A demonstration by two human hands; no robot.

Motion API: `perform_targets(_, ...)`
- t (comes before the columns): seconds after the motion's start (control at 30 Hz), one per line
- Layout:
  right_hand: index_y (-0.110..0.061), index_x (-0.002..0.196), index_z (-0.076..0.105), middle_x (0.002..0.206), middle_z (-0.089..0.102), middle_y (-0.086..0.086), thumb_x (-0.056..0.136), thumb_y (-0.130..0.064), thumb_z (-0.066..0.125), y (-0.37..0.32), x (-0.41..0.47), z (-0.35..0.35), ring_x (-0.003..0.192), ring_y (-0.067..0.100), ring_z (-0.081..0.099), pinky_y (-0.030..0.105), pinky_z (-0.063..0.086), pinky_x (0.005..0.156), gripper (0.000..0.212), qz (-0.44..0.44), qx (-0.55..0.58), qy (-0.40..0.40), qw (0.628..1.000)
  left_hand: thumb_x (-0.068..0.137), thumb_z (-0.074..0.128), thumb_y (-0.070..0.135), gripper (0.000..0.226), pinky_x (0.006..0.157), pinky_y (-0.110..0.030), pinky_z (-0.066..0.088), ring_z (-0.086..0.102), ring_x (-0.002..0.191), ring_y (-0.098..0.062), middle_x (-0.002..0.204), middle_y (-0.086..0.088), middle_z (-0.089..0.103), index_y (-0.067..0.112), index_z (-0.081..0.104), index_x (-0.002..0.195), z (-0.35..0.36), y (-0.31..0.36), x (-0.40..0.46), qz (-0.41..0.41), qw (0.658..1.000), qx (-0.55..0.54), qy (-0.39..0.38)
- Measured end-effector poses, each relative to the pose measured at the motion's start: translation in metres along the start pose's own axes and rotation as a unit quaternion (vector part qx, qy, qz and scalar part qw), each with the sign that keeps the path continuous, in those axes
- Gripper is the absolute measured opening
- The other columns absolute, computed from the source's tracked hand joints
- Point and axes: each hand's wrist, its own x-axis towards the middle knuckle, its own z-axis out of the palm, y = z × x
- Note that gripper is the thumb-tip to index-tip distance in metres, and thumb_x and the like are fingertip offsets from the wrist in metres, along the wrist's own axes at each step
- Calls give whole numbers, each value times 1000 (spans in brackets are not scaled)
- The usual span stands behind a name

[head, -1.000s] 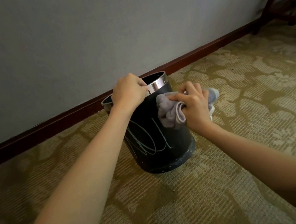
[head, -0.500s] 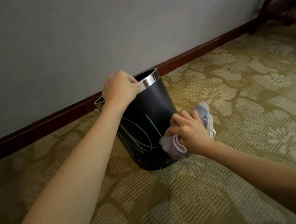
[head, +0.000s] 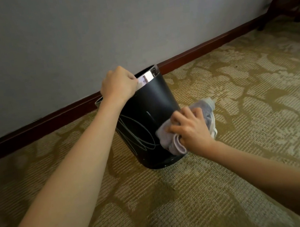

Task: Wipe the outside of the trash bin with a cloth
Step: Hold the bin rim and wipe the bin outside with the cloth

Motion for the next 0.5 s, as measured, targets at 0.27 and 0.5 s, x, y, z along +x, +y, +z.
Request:
perform_targets(0.27, -23, 76, 72, 88, 58, 4, 62, -14, 77, 9, -25, 11, 79, 28, 54, 43, 38, 65, 18, -33, -24, -65, 997, 96, 46, 20, 22, 67, -38, 43, 53, 78, -35, 79, -10, 61, 12, 61, 82, 9, -9, -9, 105, 994, -15, -8)
perform_targets(0.5, -22, 73, 72, 89, 59, 4, 57, -10, 77, 16, -19, 14, 86, 24, 43, 42, 38, 70, 21, 5, -17, -42, 999, 102, 34, 21, 38, 103, -34, 31, 39, 131, -21, 142, -3, 46, 22, 43, 139, -8, -77, -7, 77, 986, -80, -125)
